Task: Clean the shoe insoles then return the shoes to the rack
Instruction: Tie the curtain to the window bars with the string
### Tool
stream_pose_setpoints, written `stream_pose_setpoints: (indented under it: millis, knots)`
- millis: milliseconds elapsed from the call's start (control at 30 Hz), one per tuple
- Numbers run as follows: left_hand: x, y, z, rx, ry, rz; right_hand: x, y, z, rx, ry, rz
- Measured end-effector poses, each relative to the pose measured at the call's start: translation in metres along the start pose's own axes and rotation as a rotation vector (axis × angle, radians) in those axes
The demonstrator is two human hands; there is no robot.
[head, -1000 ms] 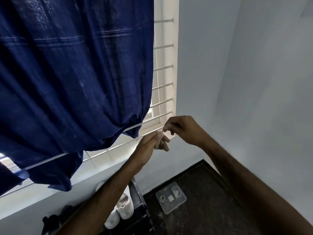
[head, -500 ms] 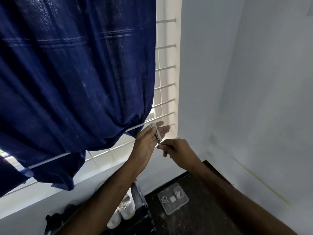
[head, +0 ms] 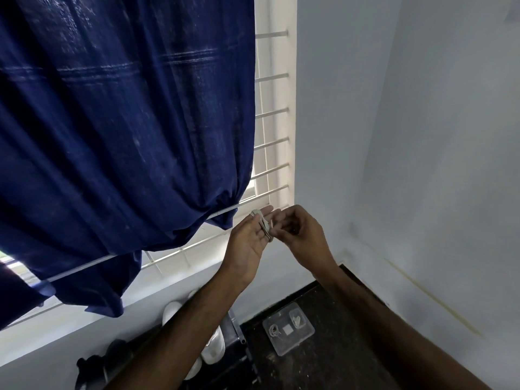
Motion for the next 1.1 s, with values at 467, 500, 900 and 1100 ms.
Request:
stream_pose_setpoints:
  millis: [467, 500, 900, 1100]
  knots:
    - [-0.049, -0.02, -0.013, 0.067, -0.025, 0.008, 0.021, 0.007, 0.031, -0.014, 0.107, 0.214]
    - [-0.052, -0.023, -0.012, 0.061, -0.027, 0.017, 0.026, 0.01, 0.029, -0.018, 0.073, 0.221]
    - [-0.08, -0.021, -0.04, 0.093, 0.013, 0.019, 0.07, 0.012, 0.007, -0.178, -0.005, 0.343]
    - [-0.102, 0.012, -0.073, 0.077, 0.123, 0.042, 0.109, -0.02, -0.003, -0.252, -0.031, 0.31]
Point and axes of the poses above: each hand's wrist, its own z-axis away from the middle knuckle, its own y-axis out of the back of the hand, x = y × z, the point moved 8 cm from there along -z, towards the middle knuckle, and after that the axes turned 9 degrees about y, right-handed, at the moved point
